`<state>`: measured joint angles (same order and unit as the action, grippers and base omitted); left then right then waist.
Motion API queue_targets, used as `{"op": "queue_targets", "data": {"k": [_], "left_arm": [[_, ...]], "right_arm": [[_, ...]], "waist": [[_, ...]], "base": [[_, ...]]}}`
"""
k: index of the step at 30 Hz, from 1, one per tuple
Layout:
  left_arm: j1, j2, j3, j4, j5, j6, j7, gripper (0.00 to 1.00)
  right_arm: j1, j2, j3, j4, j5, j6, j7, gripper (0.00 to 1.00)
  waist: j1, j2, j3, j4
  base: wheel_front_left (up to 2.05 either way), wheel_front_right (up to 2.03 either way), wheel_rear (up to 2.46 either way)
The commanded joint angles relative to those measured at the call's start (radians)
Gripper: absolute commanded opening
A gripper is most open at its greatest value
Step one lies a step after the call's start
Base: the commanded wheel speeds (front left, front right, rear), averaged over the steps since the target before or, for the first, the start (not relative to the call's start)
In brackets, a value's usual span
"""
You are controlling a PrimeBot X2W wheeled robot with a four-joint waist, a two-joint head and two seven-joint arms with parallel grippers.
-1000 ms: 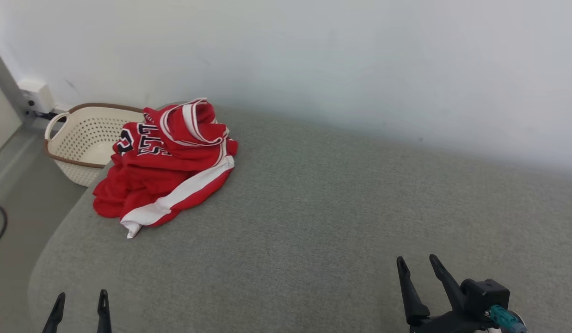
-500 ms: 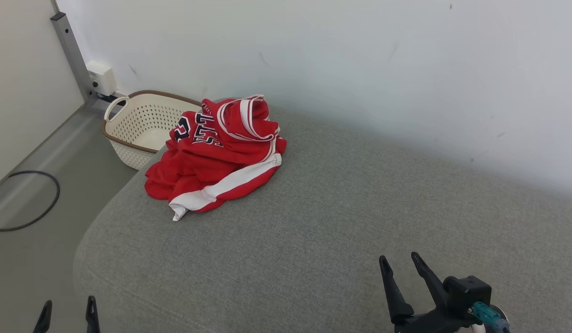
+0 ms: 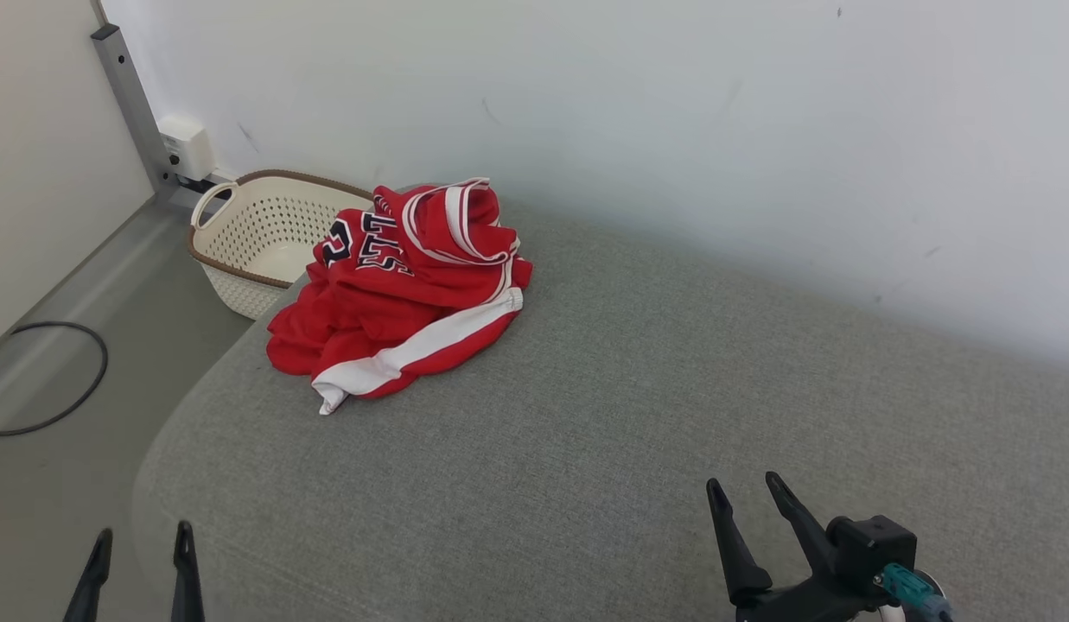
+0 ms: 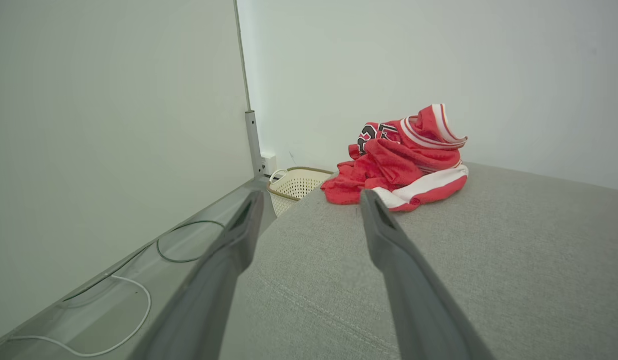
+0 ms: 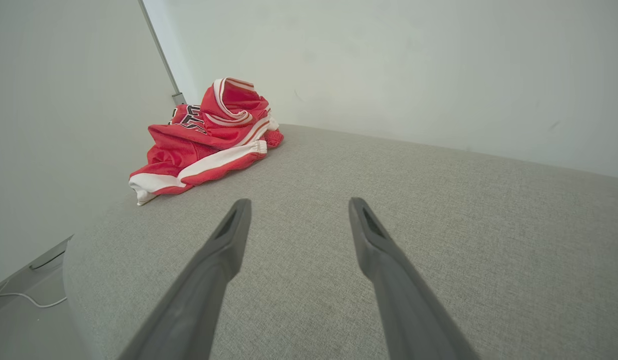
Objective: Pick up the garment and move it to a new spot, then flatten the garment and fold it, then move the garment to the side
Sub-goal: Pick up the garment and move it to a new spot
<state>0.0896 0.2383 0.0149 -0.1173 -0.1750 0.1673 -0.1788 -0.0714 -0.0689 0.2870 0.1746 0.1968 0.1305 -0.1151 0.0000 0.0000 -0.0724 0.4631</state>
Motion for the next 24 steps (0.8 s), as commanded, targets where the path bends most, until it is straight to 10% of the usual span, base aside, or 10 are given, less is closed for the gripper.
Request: {"op": "queue_targets", "data": {"k": [1,24], "left_arm": [[-0.025,0.001,-0.005,0.005,-0.006,-0.009,-0.009,1.00],[-0.696,0.151,-0.032,0.409,-0.167,-0.260,0.023,1.00]], "right_arm": [[0.008,-0.003,-0.002,0.000,0.009,0.000,-0.007,1.00],[-0.118,-0.020,0.042,-0.002,0.005,0.000,-0.023,1.00]], "waist": [[0.0000,0.0000,-0.002,-0.003],[0.0000,0.0000,0.154,-0.315]], "base": [[0.00,0.00,0.00],[0.00,0.00,0.00]]}}
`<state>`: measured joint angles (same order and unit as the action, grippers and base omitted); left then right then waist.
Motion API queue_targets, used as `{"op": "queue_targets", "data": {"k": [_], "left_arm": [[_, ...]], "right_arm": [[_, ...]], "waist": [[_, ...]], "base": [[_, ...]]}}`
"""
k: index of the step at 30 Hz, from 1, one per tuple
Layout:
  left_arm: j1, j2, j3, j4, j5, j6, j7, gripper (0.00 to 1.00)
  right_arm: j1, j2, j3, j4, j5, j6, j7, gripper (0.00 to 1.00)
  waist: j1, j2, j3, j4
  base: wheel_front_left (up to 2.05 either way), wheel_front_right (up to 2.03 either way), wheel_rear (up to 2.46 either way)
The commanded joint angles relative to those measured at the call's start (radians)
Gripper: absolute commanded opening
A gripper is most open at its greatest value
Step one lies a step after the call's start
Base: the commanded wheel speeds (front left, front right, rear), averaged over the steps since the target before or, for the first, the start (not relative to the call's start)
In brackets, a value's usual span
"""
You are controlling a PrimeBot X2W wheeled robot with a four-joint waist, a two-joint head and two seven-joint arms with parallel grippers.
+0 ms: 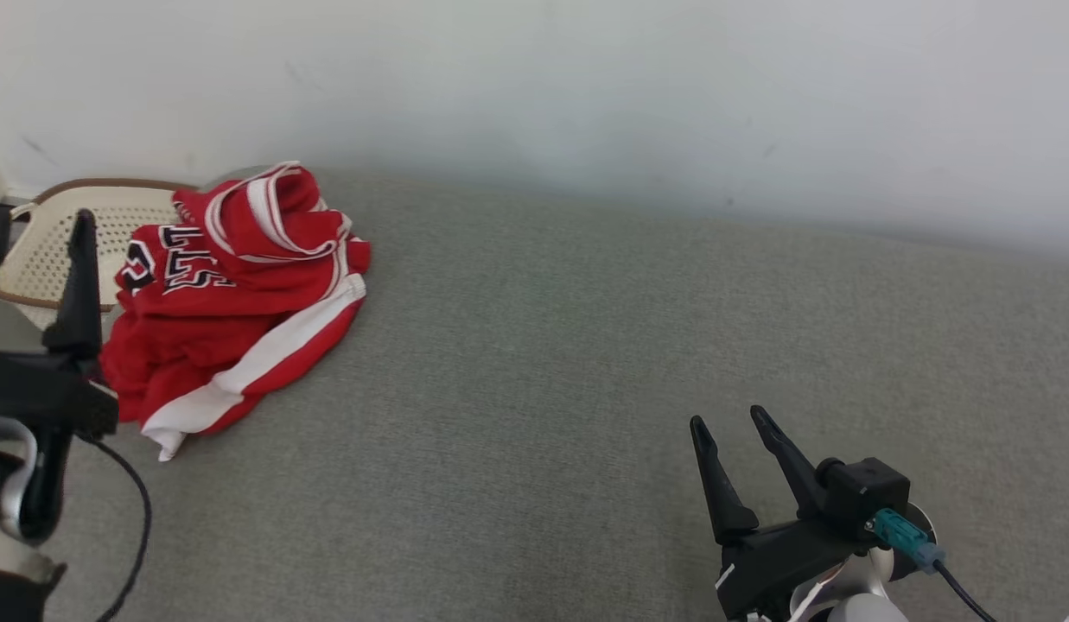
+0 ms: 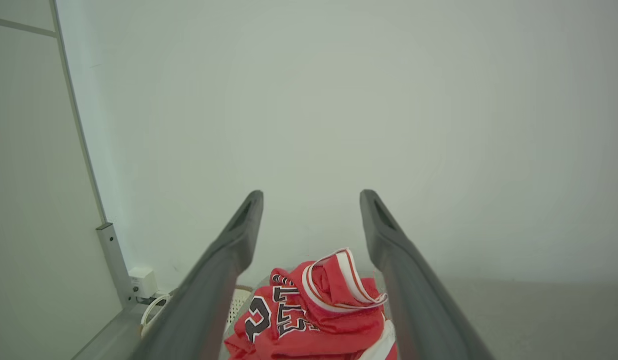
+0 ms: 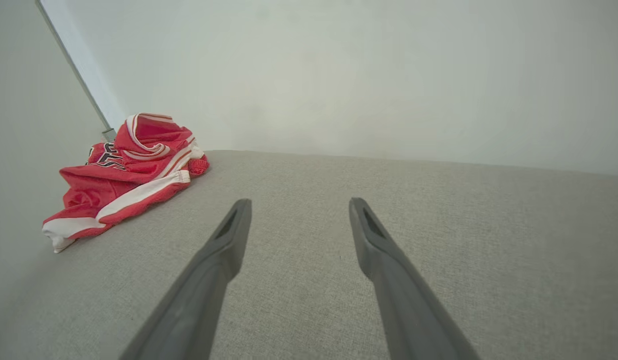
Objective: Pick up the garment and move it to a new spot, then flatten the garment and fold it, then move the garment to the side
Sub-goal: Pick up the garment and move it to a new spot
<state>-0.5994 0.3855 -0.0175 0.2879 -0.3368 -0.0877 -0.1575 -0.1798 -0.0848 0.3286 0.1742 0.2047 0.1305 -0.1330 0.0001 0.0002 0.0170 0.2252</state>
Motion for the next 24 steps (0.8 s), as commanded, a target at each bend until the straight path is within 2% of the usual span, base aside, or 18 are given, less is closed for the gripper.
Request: {"op": "queue_targets", "data": {"k": [1,11,24], "left_arm": [[-0.029,0.014,0.005,0.022,-0.011,-0.009,0.005,1.00],[-0.200,0.107,-0.012,0.204,-0.024,-0.029,0.067,1.00],[-0.387,0.179,-0.067,0.479,-0.116,-0.040,0.217,1.00]], "right_arm": [[-0.014,-0.003,0.000,-0.002,-0.005,0.000,-0.008,1.00],[-0.053,-0.005,-0.013,-0.017,-0.014,0.000,-0.020,1.00],[-0.100,0.002,-0.025,-0.049,-0.029,0.000,-0.027,1.00]], "waist": [[-0.0001,-0.0002,0.075,-0.093],[-0.0001,-0.0002,0.154,-0.214],[-0.0001,-0.0002,0.267,-0.329]], "base": [[0.00,0.00,0.00],[0.00,0.00,0.00],[0.00,0.00,0.00]]}}
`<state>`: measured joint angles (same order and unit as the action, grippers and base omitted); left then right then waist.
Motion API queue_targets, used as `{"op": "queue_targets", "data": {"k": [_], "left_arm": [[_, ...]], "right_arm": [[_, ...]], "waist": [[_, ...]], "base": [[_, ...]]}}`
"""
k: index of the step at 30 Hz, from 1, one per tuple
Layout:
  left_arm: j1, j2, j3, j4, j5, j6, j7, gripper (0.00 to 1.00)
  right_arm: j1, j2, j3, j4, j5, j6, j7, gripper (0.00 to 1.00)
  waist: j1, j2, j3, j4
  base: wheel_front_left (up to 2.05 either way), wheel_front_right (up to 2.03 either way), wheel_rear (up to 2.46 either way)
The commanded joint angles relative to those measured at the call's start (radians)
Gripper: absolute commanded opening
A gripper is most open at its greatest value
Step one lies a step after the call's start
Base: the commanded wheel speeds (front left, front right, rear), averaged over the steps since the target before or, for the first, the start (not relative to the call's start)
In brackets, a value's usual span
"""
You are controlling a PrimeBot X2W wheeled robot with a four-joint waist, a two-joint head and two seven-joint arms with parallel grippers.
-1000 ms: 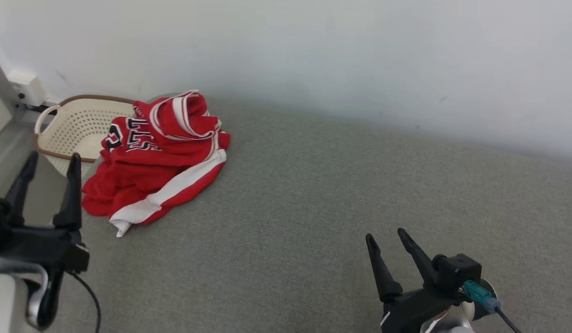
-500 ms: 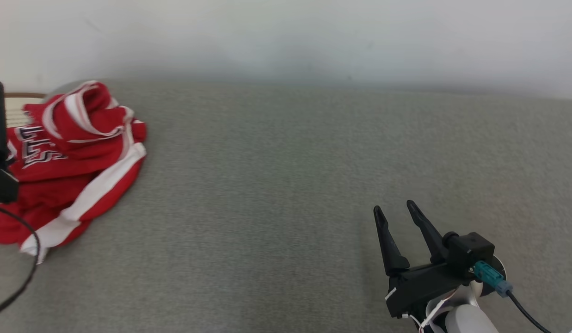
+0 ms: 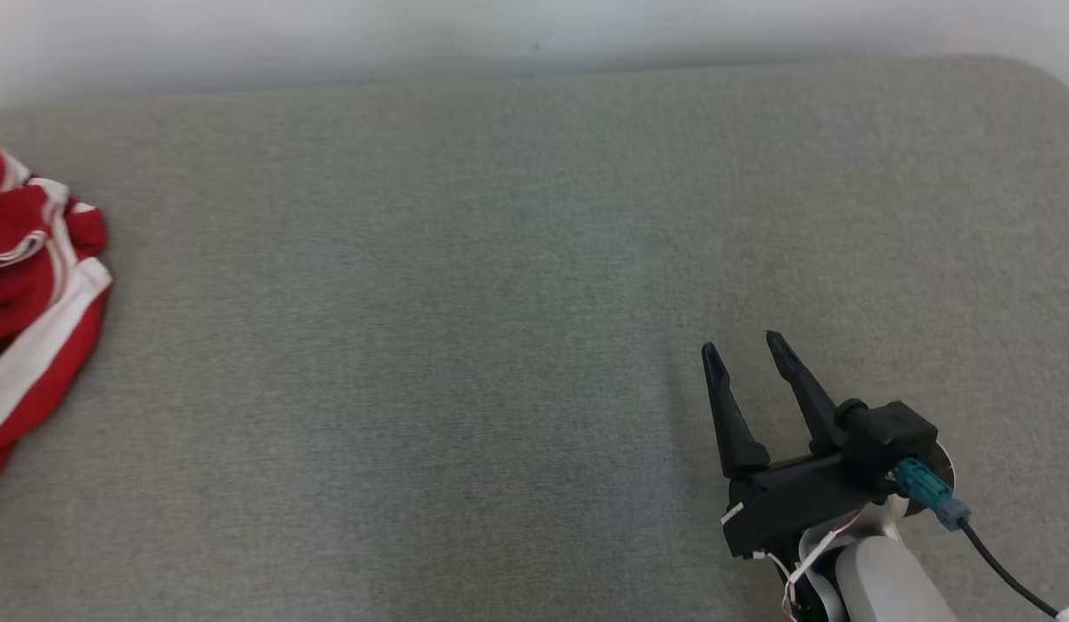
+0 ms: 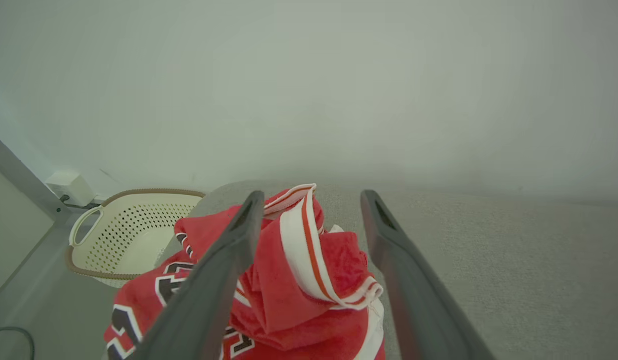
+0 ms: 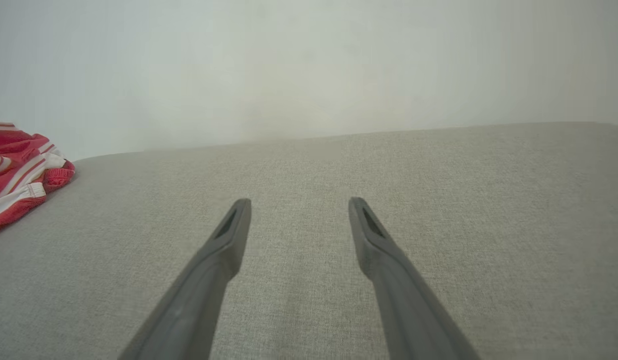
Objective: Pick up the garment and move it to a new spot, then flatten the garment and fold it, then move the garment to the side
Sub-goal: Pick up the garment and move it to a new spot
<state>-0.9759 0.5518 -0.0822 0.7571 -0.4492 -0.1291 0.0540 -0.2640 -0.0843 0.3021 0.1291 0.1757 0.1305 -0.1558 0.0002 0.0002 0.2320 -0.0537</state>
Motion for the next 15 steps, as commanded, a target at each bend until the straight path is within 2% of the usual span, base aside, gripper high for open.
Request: {"op": "queue_targets", "data": {"k": [1,4,10,13,14,15], "left_arm": [[-0.020,0.020,-0.012,0.029,-0.004,0.001,0.017,1.00],[-0.039,0.026,-0.023,0.082,-0.028,0.001,0.049,1.00],[-0.054,0.060,-0.059,0.191,-0.005,0.002,0.102,1.00],[-0.061,0.059,-0.072,0.244,-0.004,0.004,0.127,1.00],[-0.070,0.056,-0.076,0.270,-0.007,0.004,0.124,0.50],[-0.072,0.059,-0.082,0.279,0.003,0.004,0.115,0.20]], "right_arm": [[-0.018,0.001,0.000,-0.005,0.001,0.000,-0.005,1.00],[-0.015,0.002,-0.001,-0.005,-0.001,0.000,-0.008,1.00],[-0.028,0.000,0.000,-0.010,-0.002,0.000,-0.008,1.00],[-0.030,-0.002,0.001,-0.013,-0.008,0.000,-0.003,1.00],[-0.030,-0.003,-0.001,-0.014,-0.011,0.000,0.001,1.00],[-0.030,-0.004,-0.001,-0.015,-0.011,0.000,0.002,1.00]], "waist": [[-0.0002,-0.0002,0.058,-0.055],[-0.0002,-0.0002,0.072,-0.065],[-0.0002,-0.0002,0.092,-0.079],[-0.0002,-0.0002,0.098,-0.080],[-0.0002,-0.0002,0.100,-0.079],[-0.0002,-0.0002,0.100,-0.078]], "base": [[0.00,0.00,0.00],[0.00,0.00,0.00],[0.00,0.00,0.00],[0.00,0.00,0.00],[0.00,0.00,0.00],[0.00,0.00,0.00]]}}
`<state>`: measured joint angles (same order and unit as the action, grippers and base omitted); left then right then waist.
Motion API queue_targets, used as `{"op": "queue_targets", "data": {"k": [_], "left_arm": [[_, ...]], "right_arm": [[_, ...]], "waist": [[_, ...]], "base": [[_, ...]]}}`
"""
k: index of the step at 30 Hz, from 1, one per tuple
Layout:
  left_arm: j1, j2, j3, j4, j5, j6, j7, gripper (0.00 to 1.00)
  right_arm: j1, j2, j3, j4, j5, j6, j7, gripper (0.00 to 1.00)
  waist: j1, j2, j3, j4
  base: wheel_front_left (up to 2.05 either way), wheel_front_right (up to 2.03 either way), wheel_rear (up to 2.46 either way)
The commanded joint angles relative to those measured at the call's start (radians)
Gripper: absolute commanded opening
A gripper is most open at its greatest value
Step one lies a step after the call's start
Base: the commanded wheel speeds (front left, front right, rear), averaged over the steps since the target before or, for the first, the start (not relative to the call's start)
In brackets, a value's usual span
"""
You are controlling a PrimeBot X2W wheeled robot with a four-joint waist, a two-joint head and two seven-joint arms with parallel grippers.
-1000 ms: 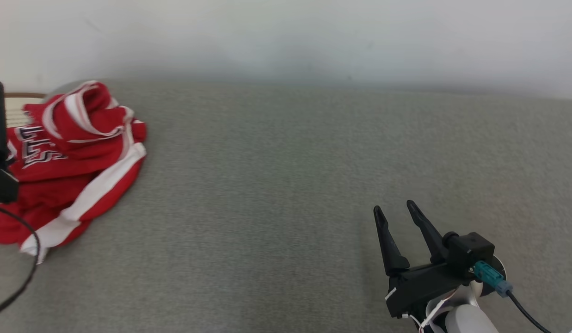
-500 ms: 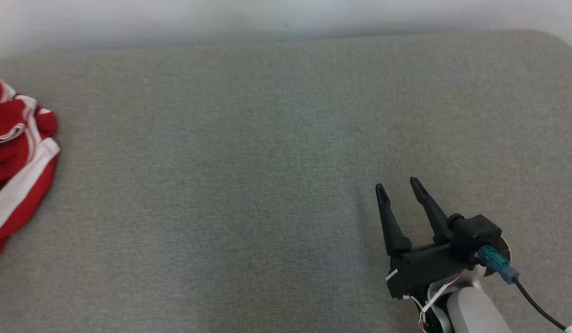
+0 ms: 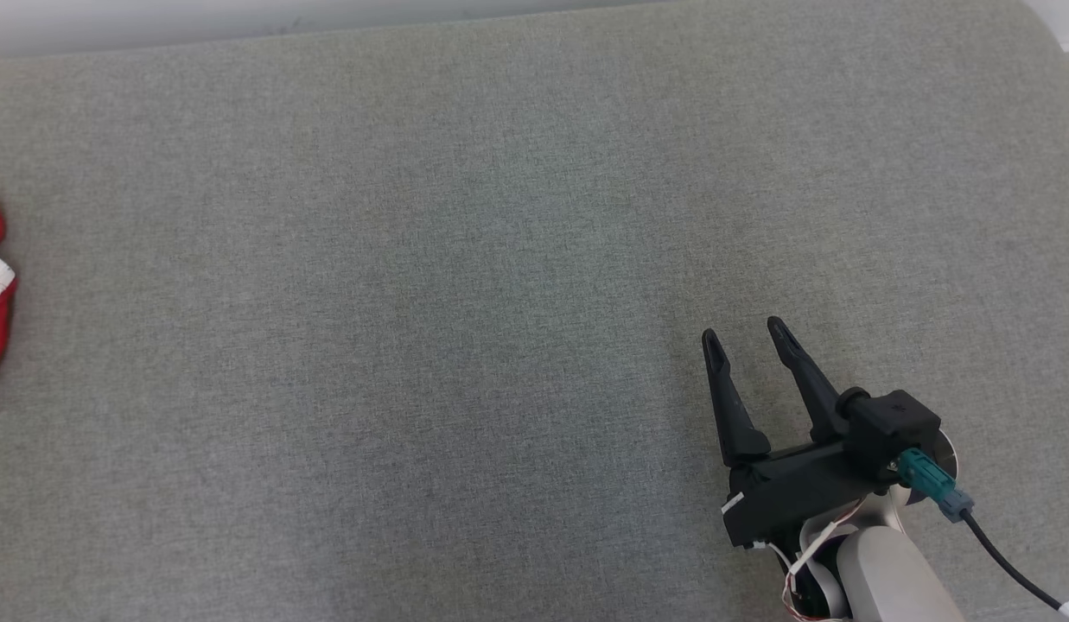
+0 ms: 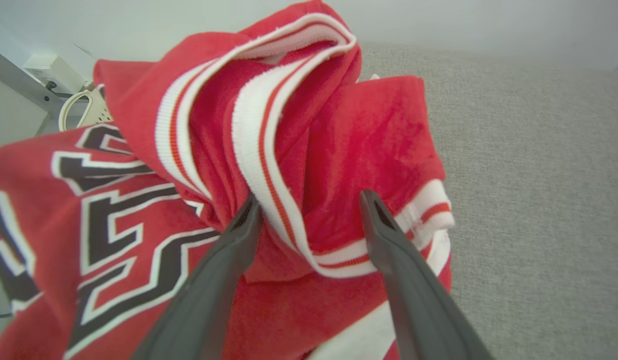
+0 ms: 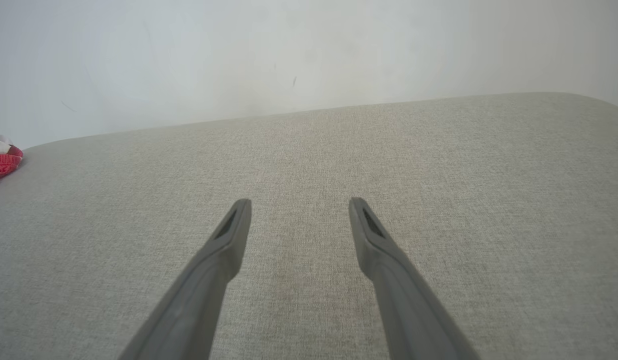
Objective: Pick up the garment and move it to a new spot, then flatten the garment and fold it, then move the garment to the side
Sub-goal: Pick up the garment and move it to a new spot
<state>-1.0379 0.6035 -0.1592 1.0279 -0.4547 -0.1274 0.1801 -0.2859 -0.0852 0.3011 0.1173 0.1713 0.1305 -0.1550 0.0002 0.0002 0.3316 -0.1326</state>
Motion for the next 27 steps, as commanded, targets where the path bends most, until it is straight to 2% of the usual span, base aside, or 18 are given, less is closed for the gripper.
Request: {"op": "queue_targets", "data": {"k": [1,10,16,27], "left_arm": [[-0.013,0.010,-0.009,0.016,0.012,0.002,-0.022,0.00],[-0.050,-0.014,-0.036,0.016,0.012,0.000,-0.150,0.00],[-0.083,-0.036,-0.096,-0.047,0.005,-0.001,-0.214,0.00],[-0.118,-0.040,-0.249,-0.304,-0.070,-0.001,-0.183,0.00]], "right_arm": [[-0.007,-0.003,0.000,-0.004,-0.006,0.000,0.002,1.00],[0.010,-0.003,-0.003,0.000,-0.009,0.000,0.011,1.00],[0.029,0.003,0.000,0.015,0.003,0.000,0.006,1.00],[0.056,0.012,0.002,0.035,0.027,0.000,0.005,1.00]], "waist": [[-0.0002,-0.0002,-0.001,0.003],[-0.0002,-0.0002,-0.042,0.031],[-0.0002,-0.0002,-0.099,0.054],[-0.0002,-0.0002,-0.189,0.060]], "base": [[0.00,0.00,0.00],[0.00,0.00,0.00],[0.00,0.00,0.00],[0.00,0.00,0.00]]}}
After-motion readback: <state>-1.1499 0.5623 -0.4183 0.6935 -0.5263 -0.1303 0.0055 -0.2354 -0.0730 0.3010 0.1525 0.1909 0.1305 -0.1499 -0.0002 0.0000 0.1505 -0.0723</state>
